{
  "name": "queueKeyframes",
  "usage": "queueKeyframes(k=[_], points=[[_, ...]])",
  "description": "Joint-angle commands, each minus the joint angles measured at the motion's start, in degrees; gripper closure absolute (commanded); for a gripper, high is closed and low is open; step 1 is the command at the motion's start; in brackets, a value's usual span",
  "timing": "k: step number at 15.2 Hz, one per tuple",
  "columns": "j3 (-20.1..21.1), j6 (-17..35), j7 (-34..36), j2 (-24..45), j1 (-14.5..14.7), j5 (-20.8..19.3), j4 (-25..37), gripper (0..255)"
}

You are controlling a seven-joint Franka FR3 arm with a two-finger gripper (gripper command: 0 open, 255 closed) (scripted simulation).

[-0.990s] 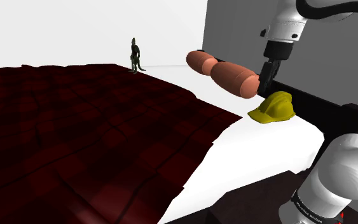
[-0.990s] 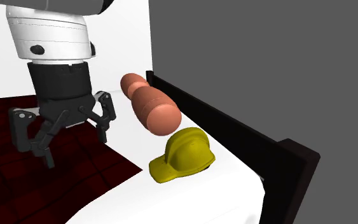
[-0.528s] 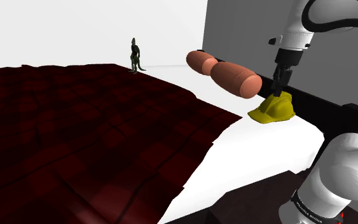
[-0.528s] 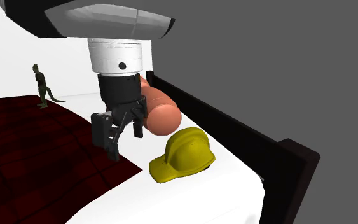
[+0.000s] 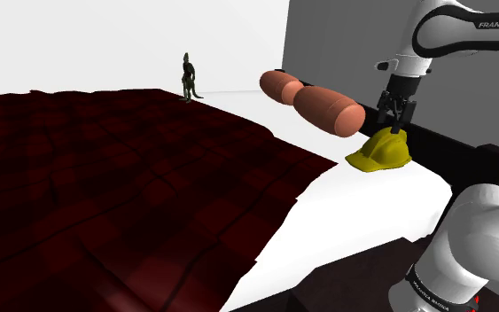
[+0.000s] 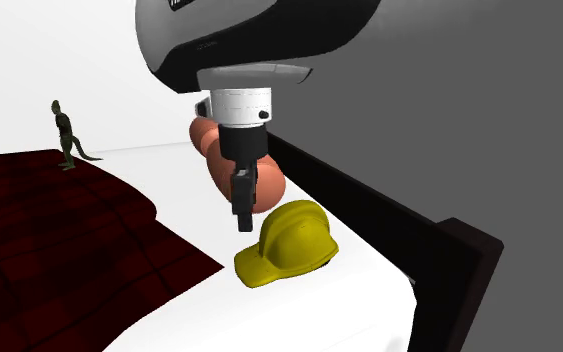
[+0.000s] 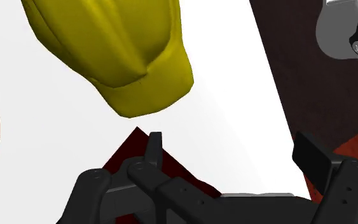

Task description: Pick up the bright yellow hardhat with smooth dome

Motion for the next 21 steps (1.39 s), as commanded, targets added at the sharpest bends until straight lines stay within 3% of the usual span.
queueKeyframes(k=[1,7,16,17,21], points=[[-3.85,1.54,-7.1,1.87,1.29,-2.21,1.24,0],[-14.32,6.64,-24.48,10.41,7.19,-4.6,7.41,0],[-16.17,12.35,-24.06,10.71,6.89,-5.75,2.1,0],[-16.15,12.34,-24.05,10.67,6.87,-5.77,2.06,255],[-16.13,12.34,-24.03,10.67,6.88,-5.76,2.06,255]])
